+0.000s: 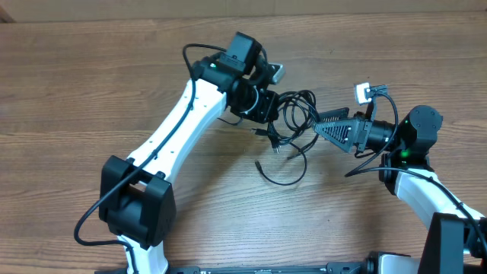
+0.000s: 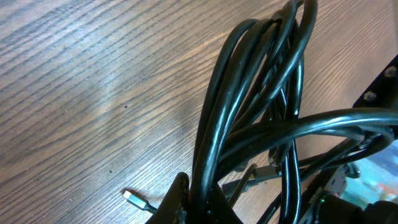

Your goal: Untangle cables

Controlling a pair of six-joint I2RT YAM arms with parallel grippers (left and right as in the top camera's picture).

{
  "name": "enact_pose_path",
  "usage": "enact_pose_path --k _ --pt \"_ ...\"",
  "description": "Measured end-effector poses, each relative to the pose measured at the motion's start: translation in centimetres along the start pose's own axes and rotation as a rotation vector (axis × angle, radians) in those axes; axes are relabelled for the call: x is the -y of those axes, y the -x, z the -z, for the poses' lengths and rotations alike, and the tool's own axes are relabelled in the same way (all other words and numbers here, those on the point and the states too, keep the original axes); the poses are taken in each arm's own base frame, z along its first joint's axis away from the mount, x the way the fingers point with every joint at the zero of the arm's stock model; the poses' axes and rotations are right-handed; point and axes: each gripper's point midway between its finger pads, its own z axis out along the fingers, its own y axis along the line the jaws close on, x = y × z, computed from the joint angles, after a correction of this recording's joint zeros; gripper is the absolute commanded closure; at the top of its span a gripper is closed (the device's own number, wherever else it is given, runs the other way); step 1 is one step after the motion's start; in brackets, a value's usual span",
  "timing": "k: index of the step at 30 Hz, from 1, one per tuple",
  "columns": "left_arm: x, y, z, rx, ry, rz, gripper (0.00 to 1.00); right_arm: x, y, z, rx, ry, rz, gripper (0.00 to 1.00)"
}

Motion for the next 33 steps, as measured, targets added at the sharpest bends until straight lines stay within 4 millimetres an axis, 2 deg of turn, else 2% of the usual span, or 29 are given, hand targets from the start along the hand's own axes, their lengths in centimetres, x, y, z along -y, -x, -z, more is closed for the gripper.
enact_pose_path --k 3,8,13,18,21,26,33 --pt "-0.2 0.2 0.5 0.007 -0.038 0.019 0.96 0.6 0.1 0.0 0.015 -0.021 -0.019 0.0" --pt "1.0 0.4 0.8 0.012 -0.122 0.017 0.96 1.8 -0.3 0.0 0.027 -0.057 -0.056 0.0" --pt "2.3 0.6 0.3 0.019 -0.144 -0.018 0.96 2.0 -0.2 0.1 0.032 -0.066 -0.038 0.0" --pt "2.6 0.5 -0.3 0.017 -0.109 -0.041 0.96 2.0 -0.3 0.0 0.031 -0.065 -0.03 0.01" --pt "2.8 0.4 -0.6 0.014 -0.093 -0.054 0.96 2.0 -0.3 0.0 0.028 -0.063 -0.03 0.06" --pt "3.4 1.1 -0.9 0.043 -0.09 -0.08 0.96 1.8 -0.6 0.0 0.014 -0.049 -0.031 0.37" --pt "3.9 1.8 -1.0 0.071 -0.097 -0.075 0.96 1.4 -0.9 -0.1 -0.003 -0.03 -0.024 0.47"
